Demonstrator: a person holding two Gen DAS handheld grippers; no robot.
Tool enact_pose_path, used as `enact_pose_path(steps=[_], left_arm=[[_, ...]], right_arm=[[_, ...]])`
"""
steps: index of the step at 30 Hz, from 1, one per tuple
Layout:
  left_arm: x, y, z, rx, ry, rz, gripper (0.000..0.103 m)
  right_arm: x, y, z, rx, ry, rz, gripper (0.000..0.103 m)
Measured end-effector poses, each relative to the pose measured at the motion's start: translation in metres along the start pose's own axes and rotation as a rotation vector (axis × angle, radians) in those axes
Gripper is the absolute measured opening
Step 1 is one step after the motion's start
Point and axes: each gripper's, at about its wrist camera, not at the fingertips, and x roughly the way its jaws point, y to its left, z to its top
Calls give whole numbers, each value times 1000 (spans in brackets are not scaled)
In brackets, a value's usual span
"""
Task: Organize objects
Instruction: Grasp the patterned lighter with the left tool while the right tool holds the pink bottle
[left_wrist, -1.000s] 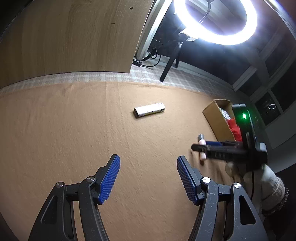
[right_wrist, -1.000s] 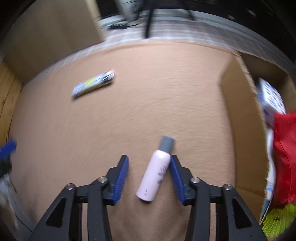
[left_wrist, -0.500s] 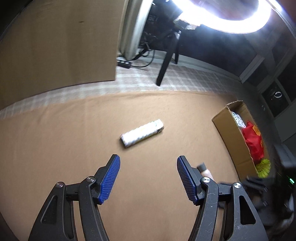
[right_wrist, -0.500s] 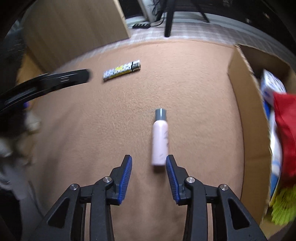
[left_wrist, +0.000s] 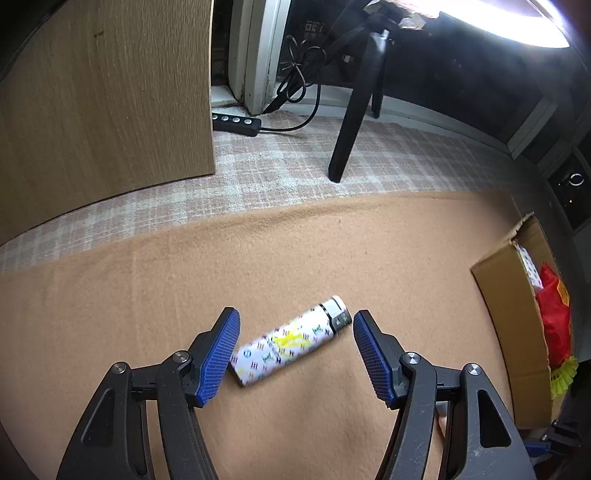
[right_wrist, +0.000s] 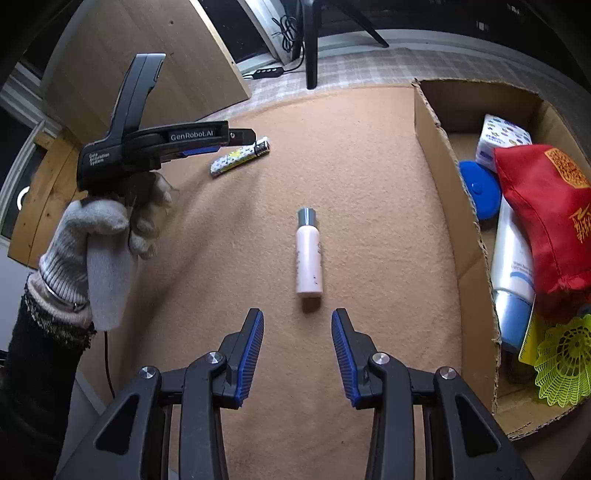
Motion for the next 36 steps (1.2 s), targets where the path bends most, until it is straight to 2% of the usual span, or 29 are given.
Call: enact_pose_path(steps=[3, 5, 11, 17, 22, 28, 33, 35, 36], left_arm=[[7, 1, 0, -1, 27, -11, 66], [11, -2, -2, 14, 49, -20, 51], [13, -14, -10, 87, 65, -5, 36], [4, -13, -26, 76, 67, 18, 28], [-9, -10, -53, 20, 59, 27, 25], [-34, -16, -103, -29, 47, 26, 25], [-48, -19, -118, -64, 24, 24, 26], [-51, -17, -115, -66, 17, 35, 39], [-53, -17, -112, -70, 9, 35, 42]], right_arm=[[3, -3, 1, 6, 7, 3, 35], [5, -4, 2, 7, 10, 1, 35], [7, -4, 4, 9, 12, -3, 35], [12, -1, 7, 0, 11, -3, 35], [18, 1, 12, -19, 9, -23, 35], [34, 1, 22, -41, 29, -57, 35], [49, 4, 34, -71, 38, -112, 35], [54, 4, 38, -72, 46, -117, 35], [57, 5, 40, -75, 50, -124, 35]])
